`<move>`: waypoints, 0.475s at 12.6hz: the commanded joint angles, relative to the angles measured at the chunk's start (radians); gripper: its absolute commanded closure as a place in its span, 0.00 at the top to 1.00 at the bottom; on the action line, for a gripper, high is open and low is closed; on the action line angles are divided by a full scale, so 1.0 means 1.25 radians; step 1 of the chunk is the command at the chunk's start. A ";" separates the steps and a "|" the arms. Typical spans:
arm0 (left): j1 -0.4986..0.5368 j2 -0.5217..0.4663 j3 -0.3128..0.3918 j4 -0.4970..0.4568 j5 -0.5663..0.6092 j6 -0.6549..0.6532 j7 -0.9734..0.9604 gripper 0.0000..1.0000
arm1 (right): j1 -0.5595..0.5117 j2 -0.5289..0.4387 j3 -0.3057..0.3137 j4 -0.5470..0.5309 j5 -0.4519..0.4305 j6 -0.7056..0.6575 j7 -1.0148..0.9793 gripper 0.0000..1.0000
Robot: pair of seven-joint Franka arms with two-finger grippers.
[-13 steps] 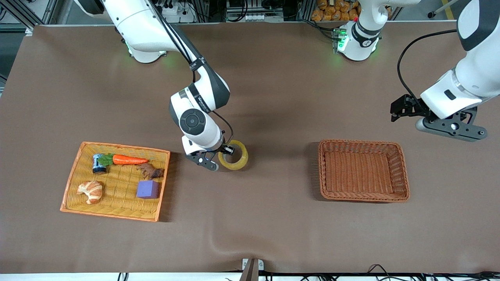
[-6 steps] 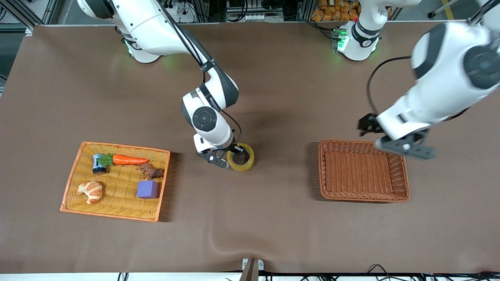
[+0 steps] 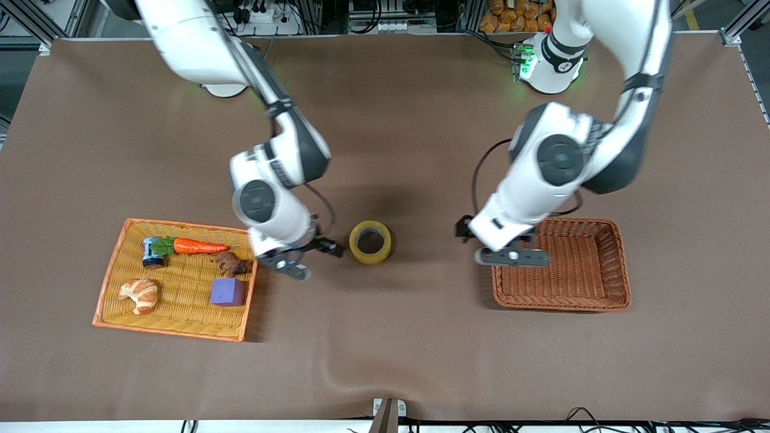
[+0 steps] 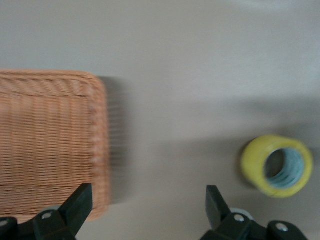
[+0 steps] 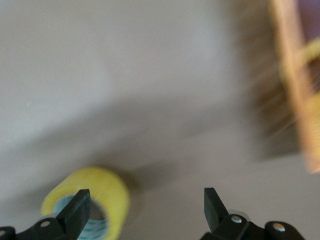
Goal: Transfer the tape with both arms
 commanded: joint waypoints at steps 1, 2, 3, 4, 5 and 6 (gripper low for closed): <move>-0.083 0.108 0.016 0.068 -0.006 0.050 -0.126 1.00 | -0.082 -0.057 -0.001 -0.052 -0.001 -0.031 -0.158 1.00; -0.115 0.145 0.019 0.095 0.011 0.054 -0.144 1.00 | -0.114 -0.075 -0.007 -0.069 -0.002 -0.029 -0.170 1.00; -0.129 0.168 0.022 0.104 0.021 0.066 -0.161 1.00 | -0.146 -0.092 -0.008 -0.083 -0.004 -0.030 -0.212 1.00; -0.140 0.181 0.021 0.103 0.021 0.095 -0.171 1.00 | -0.162 -0.125 -0.009 -0.124 -0.011 -0.025 -0.291 1.00; -0.150 0.196 0.021 0.103 0.021 0.116 -0.175 1.00 | -0.187 -0.163 -0.011 -0.176 -0.015 -0.011 -0.355 1.00; -0.159 0.211 0.022 0.104 0.022 0.141 -0.175 1.00 | -0.212 -0.208 -0.012 -0.241 -0.026 0.023 -0.419 1.00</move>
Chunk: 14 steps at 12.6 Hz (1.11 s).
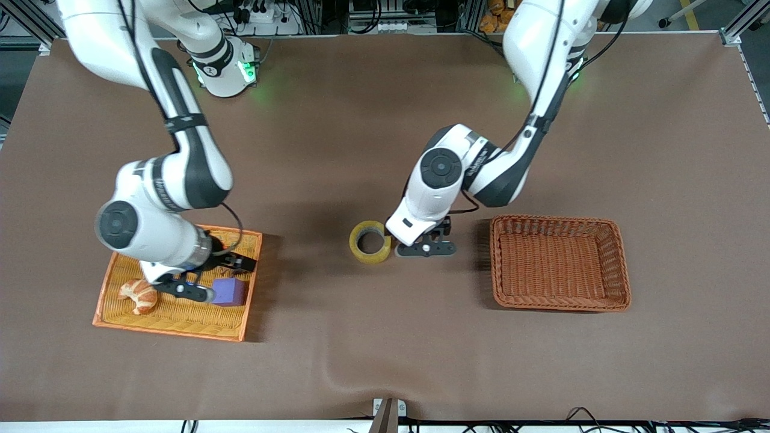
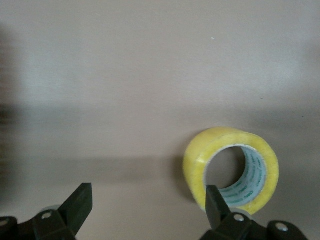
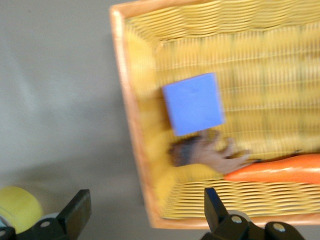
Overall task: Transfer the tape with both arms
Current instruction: 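Lower the left gripper onto the tape while the right gripper withdraws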
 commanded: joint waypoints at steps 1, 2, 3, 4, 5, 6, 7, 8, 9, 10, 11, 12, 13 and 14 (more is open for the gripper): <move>-0.029 0.048 0.012 0.033 0.020 0.056 -0.016 1.00 | -0.058 -0.163 0.011 -0.210 -0.028 0.081 -0.162 1.00; -0.034 0.066 0.012 0.033 0.019 0.084 -0.020 1.00 | -0.077 -0.201 0.010 -0.247 -0.034 0.086 -0.214 1.00; -0.037 0.079 0.012 0.033 0.019 0.107 -0.029 1.00 | -0.095 -0.232 0.010 -0.252 -0.045 0.072 -0.250 1.00; -0.049 0.091 0.012 0.033 0.020 0.124 -0.030 1.00 | -0.107 -0.254 0.008 -0.243 -0.074 0.033 -0.272 1.00; -0.055 0.100 0.013 0.035 0.022 0.130 -0.030 1.00 | -0.116 -0.275 0.007 -0.223 -0.122 -0.011 -0.278 1.00; -0.057 0.101 0.013 0.033 0.022 0.130 -0.030 1.00 | -0.119 -0.291 0.006 -0.199 -0.158 -0.051 -0.277 1.00; -0.062 0.106 0.013 0.033 0.022 0.130 -0.030 1.00 | -0.121 -0.298 0.005 -0.171 -0.162 -0.089 -0.275 1.00; -0.065 0.110 0.013 0.033 0.022 0.132 -0.030 1.00 | -0.127 -0.298 0.006 -0.137 -0.162 -0.121 -0.272 1.00; -0.070 0.112 0.012 0.033 0.022 0.136 -0.032 0.82 | -0.132 -0.298 0.006 -0.109 -0.162 -0.148 -0.271 1.00; -0.072 0.114 0.013 0.033 0.023 0.136 -0.030 0.59 | -0.132 -0.298 0.006 -0.088 -0.162 -0.185 -0.268 1.00; -0.072 0.116 0.013 0.033 0.023 0.136 -0.030 0.46 | -0.132 -0.302 0.006 -0.069 -0.160 -0.223 -0.268 1.00; -0.072 0.121 0.013 0.033 0.023 0.138 -0.030 0.32 | -0.133 -0.307 0.006 -0.045 -0.160 -0.255 -0.268 1.00; -0.072 0.125 0.013 0.033 0.023 0.147 -0.030 0.14 | -0.141 -0.307 0.006 -0.017 -0.160 -0.285 -0.270 1.00; -0.072 0.125 0.013 0.033 0.025 0.149 -0.028 0.00 | -0.146 -0.307 0.007 0.013 -0.157 -0.319 -0.270 1.00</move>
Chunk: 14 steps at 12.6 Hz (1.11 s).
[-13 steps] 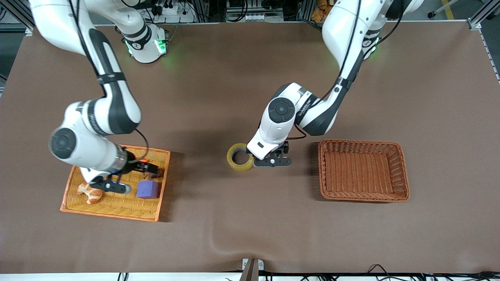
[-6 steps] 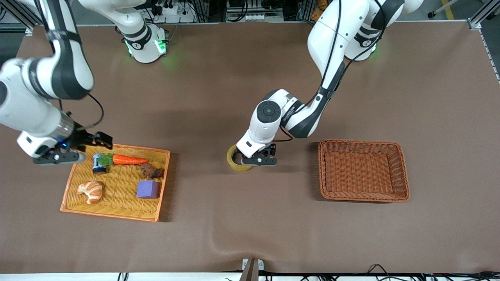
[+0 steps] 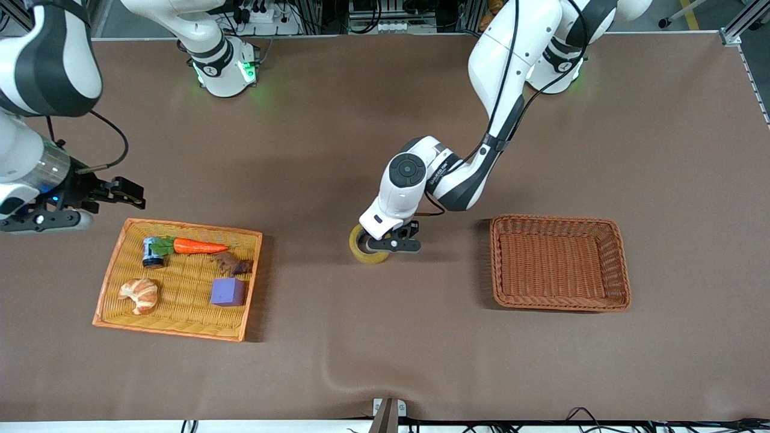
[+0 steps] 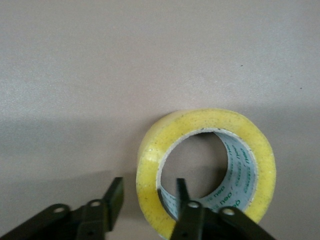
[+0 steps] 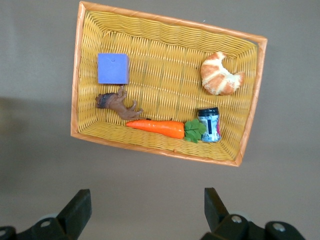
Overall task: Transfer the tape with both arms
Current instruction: 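Lower the left gripper onto the tape while the right gripper withdraws, then grasp the tape rim with the left gripper and lift it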
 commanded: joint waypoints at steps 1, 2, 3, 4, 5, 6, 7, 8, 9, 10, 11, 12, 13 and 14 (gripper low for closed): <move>-0.008 0.015 0.012 0.019 0.045 0.015 -0.019 0.00 | -0.048 -0.008 0.022 0.062 -0.004 -0.079 -0.002 1.00; -0.008 0.006 0.018 0.018 0.092 0.014 -0.021 0.00 | -0.065 -0.020 0.039 0.063 -0.003 -0.096 -0.002 1.00; 0.001 -0.012 0.018 0.016 0.123 0.009 -0.024 0.00 | -0.101 -0.040 0.067 0.059 -0.003 -0.101 -0.002 1.00; 0.016 -0.044 0.026 0.005 0.126 0.001 -0.024 0.00 | -0.140 -0.053 0.104 0.059 -0.003 -0.114 -0.002 1.00; 0.056 -0.090 0.031 -0.004 0.128 -0.029 -0.016 0.00 | -0.162 -0.069 0.124 0.060 -0.003 -0.135 -0.001 1.00; 0.096 -0.138 0.026 -0.009 0.130 -0.073 0.000 0.00 | -0.164 -0.072 0.124 0.063 -0.003 -0.157 -0.001 1.00; 0.132 -0.185 0.026 -0.027 0.126 -0.105 0.022 0.00 | -0.164 -0.072 0.120 0.064 -0.003 -0.174 -0.001 1.00; 0.173 -0.236 0.024 -0.061 0.125 -0.122 0.049 0.00 | -0.164 -0.078 0.118 0.065 -0.002 -0.188 -0.002 1.00; 0.222 -0.279 0.023 -0.100 0.119 -0.123 0.065 0.00 | -0.164 -0.084 0.117 0.065 -0.002 -0.204 0.003 1.00; 0.266 -0.306 0.022 -0.126 0.119 -0.123 0.066 0.00 | -0.163 -0.090 0.115 0.070 0.000 -0.228 0.029 1.00; 0.305 -0.322 0.022 -0.146 0.117 -0.123 0.066 0.00 | -0.153 -0.093 0.115 0.081 0.000 -0.252 0.061 1.00; 0.341 -0.329 0.021 -0.169 0.117 -0.123 0.066 0.00 | -0.142 -0.093 0.112 0.099 0.000 -0.266 0.075 1.00; 0.369 -0.335 0.021 -0.204 0.117 -0.123 0.069 0.00 | -0.138 -0.093 0.109 0.104 0.000 -0.268 0.078 1.00; 0.401 -0.342 0.021 -0.238 0.117 -0.122 0.080 0.00 | -0.138 -0.093 0.110 0.106 0.000 -0.265 0.071 1.00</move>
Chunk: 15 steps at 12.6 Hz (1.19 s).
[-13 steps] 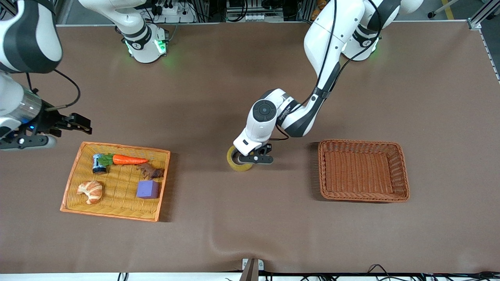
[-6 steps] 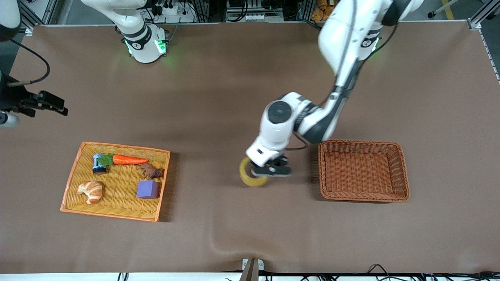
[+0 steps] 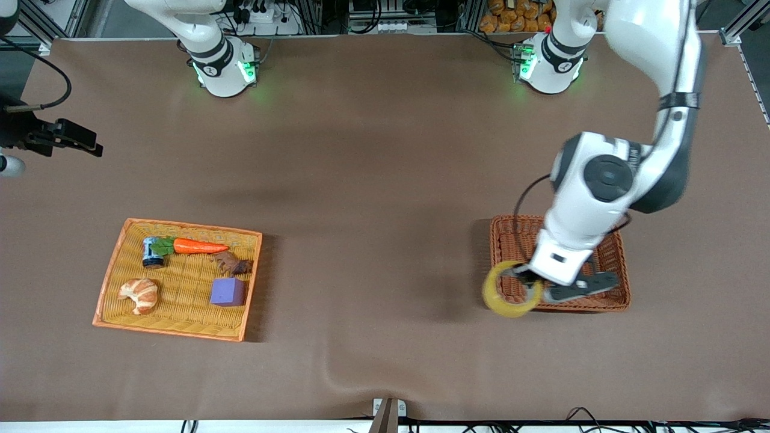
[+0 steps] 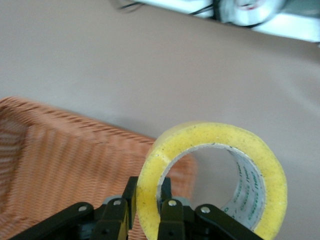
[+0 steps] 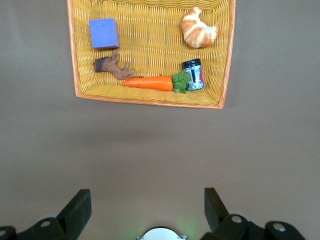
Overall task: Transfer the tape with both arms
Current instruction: 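Grasp the tape rim with the left gripper and lift it, then lower the tape into the brown basket and open the left gripper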
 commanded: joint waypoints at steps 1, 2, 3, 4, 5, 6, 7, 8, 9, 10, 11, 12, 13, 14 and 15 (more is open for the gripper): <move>0.073 -0.037 -0.015 -0.119 0.015 0.022 0.026 0.00 | 0.003 -0.009 0.005 0.014 -0.002 -0.009 0.012 1.00; 0.091 -0.044 -0.015 -0.151 0.015 0.037 0.041 0.00 | 0.002 -0.011 0.009 0.025 -0.003 -0.007 0.012 1.00; 0.106 -0.048 -0.014 -0.190 0.015 0.068 0.044 0.00 | 0.002 -0.011 0.011 0.030 -0.003 -0.005 0.012 1.00; 0.113 -0.054 -0.014 -0.229 0.016 0.108 0.049 0.00 | 0.003 -0.011 0.012 0.030 -0.002 0.014 0.012 1.00; 0.128 -0.056 -0.014 -0.258 0.017 0.136 0.058 0.00 | 0.004 -0.008 0.012 0.030 -0.002 0.029 0.012 1.00; 0.141 -0.056 -0.014 -0.275 0.017 0.153 0.076 0.00 | 0.006 -0.008 0.014 0.029 -0.002 0.034 0.012 1.00; 0.146 -0.050 -0.014 -0.278 0.016 0.156 0.078 0.00 | 0.007 -0.007 0.014 0.028 -0.002 0.034 0.012 1.00; 0.147 -0.050 -0.013 -0.279 0.017 0.153 0.085 0.42 | 0.007 -0.007 0.014 0.027 -0.002 0.034 0.012 1.00; 0.149 -0.060 -0.013 -0.279 0.016 0.147 0.107 0.99 | 0.007 -0.006 0.014 0.027 -0.002 0.034 0.012 1.00; 0.164 -0.080 -0.013 -0.274 0.017 0.144 0.132 1.00 | 0.007 -0.006 0.014 0.027 -0.002 0.037 0.013 1.00; 0.172 -0.103 -0.013 -0.270 0.017 0.133 0.146 1.00 | 0.007 -0.006 0.014 0.025 -0.002 0.042 0.013 1.00; 0.173 -0.138 -0.013 -0.264 0.017 0.102 0.151 1.00 | 0.007 -0.005 0.014 0.025 -0.002 0.043 0.013 1.00; 0.173 -0.181 -0.012 -0.252 0.016 0.063 0.158 1.00 | 0.007 -0.005 0.014 0.025 -0.002 0.043 0.014 1.00; 0.173 -0.223 -0.012 -0.225 0.016 0.005 0.181 1.00 | 0.007 -0.005 0.014 0.025 -0.003 0.043 0.013 1.00; 0.173 -0.249 -0.012 -0.185 0.016 -0.063 0.221 1.00 | 0.007 -0.003 0.014 0.025 -0.003 0.044 0.014 1.00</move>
